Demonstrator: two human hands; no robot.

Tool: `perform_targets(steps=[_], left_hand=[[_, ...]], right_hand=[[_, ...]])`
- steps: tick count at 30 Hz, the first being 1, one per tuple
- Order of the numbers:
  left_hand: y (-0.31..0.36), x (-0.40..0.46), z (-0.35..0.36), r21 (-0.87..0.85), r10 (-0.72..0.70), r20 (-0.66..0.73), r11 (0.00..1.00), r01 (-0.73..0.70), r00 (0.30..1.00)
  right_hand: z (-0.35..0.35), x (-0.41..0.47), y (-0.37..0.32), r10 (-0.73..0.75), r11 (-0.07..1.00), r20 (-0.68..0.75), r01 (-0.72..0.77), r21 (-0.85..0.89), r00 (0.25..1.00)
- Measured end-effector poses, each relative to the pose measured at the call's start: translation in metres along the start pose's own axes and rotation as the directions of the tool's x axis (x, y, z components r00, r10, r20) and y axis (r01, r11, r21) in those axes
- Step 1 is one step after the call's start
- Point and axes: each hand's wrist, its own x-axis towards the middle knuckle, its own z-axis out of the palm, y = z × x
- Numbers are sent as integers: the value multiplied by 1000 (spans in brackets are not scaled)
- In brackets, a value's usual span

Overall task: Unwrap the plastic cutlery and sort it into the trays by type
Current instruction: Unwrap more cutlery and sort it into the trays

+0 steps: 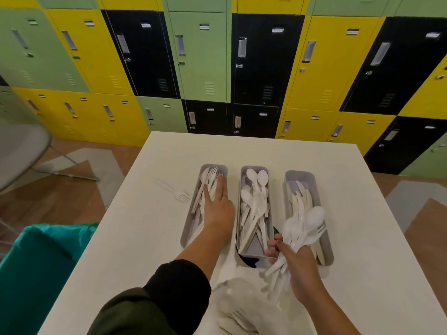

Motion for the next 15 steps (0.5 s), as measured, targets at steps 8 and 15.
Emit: perform_targets(steps=[8, 15], left_hand=[[12, 2, 7, 71, 30, 8, 997, -30, 1000], [5, 1, -1, -96, -45, -88, 995, 37, 995]], right_hand=[[-2, 4, 2, 14, 1000, 0, -14, 14, 1000], [2, 2, 2, 29, 1000, 3, -29, 2, 1000]])
